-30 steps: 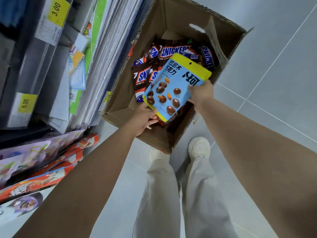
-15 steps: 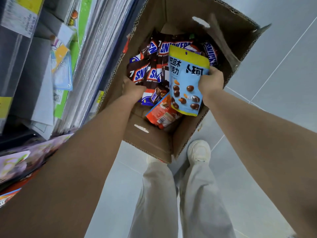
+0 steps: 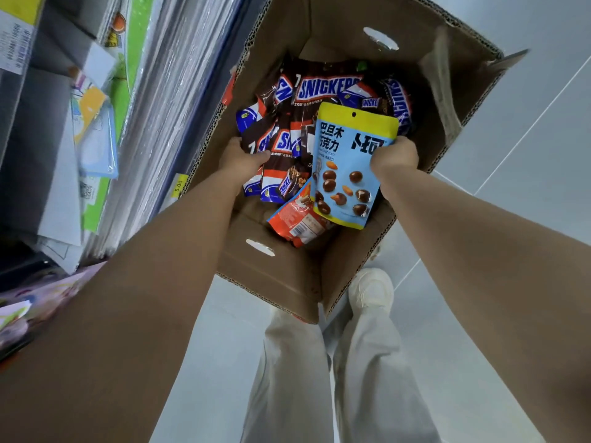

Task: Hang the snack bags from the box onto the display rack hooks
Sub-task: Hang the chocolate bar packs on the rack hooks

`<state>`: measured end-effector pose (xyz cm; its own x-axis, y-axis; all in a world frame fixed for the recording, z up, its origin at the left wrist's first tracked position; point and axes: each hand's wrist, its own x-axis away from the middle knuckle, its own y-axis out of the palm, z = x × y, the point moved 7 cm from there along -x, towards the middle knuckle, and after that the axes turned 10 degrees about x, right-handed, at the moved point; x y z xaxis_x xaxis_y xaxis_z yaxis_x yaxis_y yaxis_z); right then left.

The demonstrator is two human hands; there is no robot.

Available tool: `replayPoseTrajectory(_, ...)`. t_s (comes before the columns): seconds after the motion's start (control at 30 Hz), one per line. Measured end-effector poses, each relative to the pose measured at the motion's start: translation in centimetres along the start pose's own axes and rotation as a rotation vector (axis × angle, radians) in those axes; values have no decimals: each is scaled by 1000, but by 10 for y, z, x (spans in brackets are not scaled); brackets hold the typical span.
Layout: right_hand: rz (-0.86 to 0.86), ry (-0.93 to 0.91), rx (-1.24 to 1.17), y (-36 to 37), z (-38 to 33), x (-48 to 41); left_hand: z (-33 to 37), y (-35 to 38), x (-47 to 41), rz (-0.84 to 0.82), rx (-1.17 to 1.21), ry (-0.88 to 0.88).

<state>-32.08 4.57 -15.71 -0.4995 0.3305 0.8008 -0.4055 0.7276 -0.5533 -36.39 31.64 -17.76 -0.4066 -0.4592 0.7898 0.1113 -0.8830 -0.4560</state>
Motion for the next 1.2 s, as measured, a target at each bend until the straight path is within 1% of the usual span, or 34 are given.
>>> replayPoseTrajectory(0.07, -20, 24, 16, 1, 3, -3, 5, -1, -3, 77, -147, 32)
replayPoseTrajectory(0.13, -40, 32, 21, 4, 4, -3, 8, -4, -4, 169, -212, 9)
replayPoseTrajectory(0.23, -52, 29, 10, 7, 3, -2, 7, -4, -5, 203, -218, -14)
replayPoseTrajectory(0.33, 8, 7, -5, 4, 3, 1, 2, -1, 12, 204, -186, 23)
replayPoseTrajectory(0.4, 81, -96, 16, 1, -3, 8, -7, 5, 24, 156, -126, 88)
replayPoseTrajectory(0.47, 138, -254, 151, 1, -13, 20, -20, 5, 32, 89, -21, 106)
replayPoseTrajectory(0.5, 165, -323, 255, 3, -17, 27, -28, 3, 33, 67, 85, 73)
replayPoseTrajectory(0.6, 228, -485, 508, 8, -30, 44, -43, -5, 33, -1, 504, -44)
replayPoseTrajectory(0.63, 238, -547, 584, 12, -33, 49, -42, -8, 34, -12, 592, -60)
replayPoseTrajectory(0.7, 227, -670, 736, 24, -38, 56, -36, -15, 33, -20, 619, -32)
replayPoseTrajectory(0.77, 174, -766, 849, 37, -38, 60, -30, -23, 31, 10, 532, 21)
replayPoseTrajectory(0.83, 98, -816, 867, 49, -37, 62, -26, -29, 28, 36, 401, 66)
replayPoseTrajectory(0.87, 49, -829, 818, 54, -37, 63, -23, -31, 28, 40, 321, 97)
replayPoseTrajectory(0.93, -61, -802, 577, 60, -39, 66, -17, -33, 33, 33, 224, 145)
replayPoseTrajectory(1.0, -192, -682, 263, 62, -41, 67, -15, -31, 39, -22, 221, 166)
replayPoseTrajectory(1.03, -283, -599, 162, 65, -39, 67, -14, -27, 43, -61, 218, 174)
replayPoseTrajectory(1.1, -476, -441, 66, 73, -29, 64, -17, -17, 51, -123, 208, 191)
replayPoseTrajectory(1.13, -530, -383, 55, 74, -24, 62, -21, -14, 52, -127, 207, 188)
replayPoseTrajectory(1.2, -509, -300, 125, 71, -13, 51, -26, -11, 50, -107, 237, 142)
